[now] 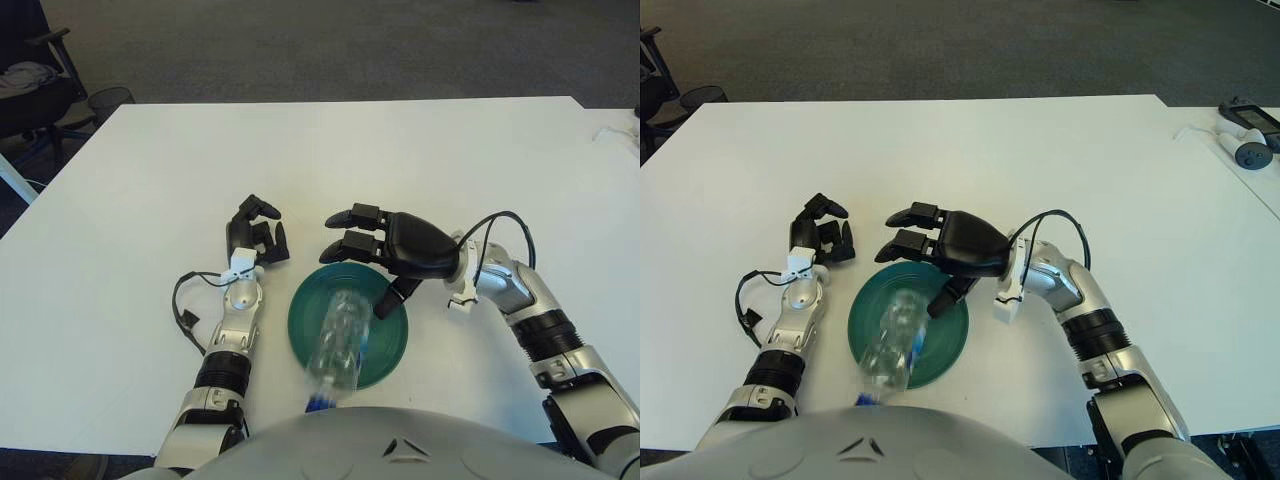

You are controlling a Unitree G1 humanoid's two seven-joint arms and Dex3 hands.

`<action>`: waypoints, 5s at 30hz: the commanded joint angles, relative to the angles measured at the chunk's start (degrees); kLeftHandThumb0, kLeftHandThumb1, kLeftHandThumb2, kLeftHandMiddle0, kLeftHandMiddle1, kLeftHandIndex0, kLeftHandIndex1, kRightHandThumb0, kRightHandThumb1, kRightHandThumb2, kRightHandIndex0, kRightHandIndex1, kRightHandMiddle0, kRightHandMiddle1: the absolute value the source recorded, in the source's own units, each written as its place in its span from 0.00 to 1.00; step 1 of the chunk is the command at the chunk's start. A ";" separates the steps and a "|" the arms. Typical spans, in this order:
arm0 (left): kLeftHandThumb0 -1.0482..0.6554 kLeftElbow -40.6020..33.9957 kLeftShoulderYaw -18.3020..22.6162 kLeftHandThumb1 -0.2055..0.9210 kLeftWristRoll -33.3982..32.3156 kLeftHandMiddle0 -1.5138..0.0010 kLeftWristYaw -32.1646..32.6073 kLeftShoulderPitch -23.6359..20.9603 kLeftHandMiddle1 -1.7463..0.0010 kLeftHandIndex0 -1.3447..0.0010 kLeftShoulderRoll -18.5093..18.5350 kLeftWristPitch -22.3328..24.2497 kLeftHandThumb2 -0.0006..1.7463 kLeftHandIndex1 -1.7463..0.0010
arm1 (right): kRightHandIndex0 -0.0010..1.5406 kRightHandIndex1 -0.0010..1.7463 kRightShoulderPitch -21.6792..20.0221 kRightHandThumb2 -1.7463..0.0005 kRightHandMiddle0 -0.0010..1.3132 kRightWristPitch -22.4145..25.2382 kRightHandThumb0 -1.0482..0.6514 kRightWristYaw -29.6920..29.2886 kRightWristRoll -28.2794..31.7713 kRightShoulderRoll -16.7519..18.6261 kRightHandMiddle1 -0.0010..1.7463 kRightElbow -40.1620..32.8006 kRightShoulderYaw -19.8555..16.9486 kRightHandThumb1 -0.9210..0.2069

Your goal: Put the bottle into the plate.

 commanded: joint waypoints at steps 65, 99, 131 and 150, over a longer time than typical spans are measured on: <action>0.29 2.89 0.49 0.29 -1.35 0.14 -1.21 0.75 0.00 0.43 1.00 0.75 0.89 0.00 | 0.11 0.54 -2.08 0.46 0.00 34.26 0.26 14.47 64.78 19.03 0.69 11.14 -10.94 0.33; 0.29 -0.32 0.42 0.28 -1.75 0.13 -1.63 1.89 0.00 0.42 0.94 3.41 0.90 0.00 | 0.13 0.65 -1.94 0.40 0.02 23.41 0.36 -4.73 45.74 28.23 0.83 36.13 -21.78 0.30; 0.28 -0.57 0.94 0.27 -2.05 0.13 -2.00 1.73 0.00 0.41 1.49 3.40 0.91 0.00 | 0.15 0.74 -5.68 0.37 0.00 22.58 0.40 -21.77 36.83 26.69 0.91 50.28 -23.52 0.35; 0.28 -2.26 0.86 0.26 -2.03 0.14 -2.12 2.11 0.00 0.41 1.44 4.95 0.91 0.00 | 0.23 0.89 8.10 0.59 0.11 40.14 0.56 -18.39 35.60 26.70 1.00 23.05 -19.35 0.13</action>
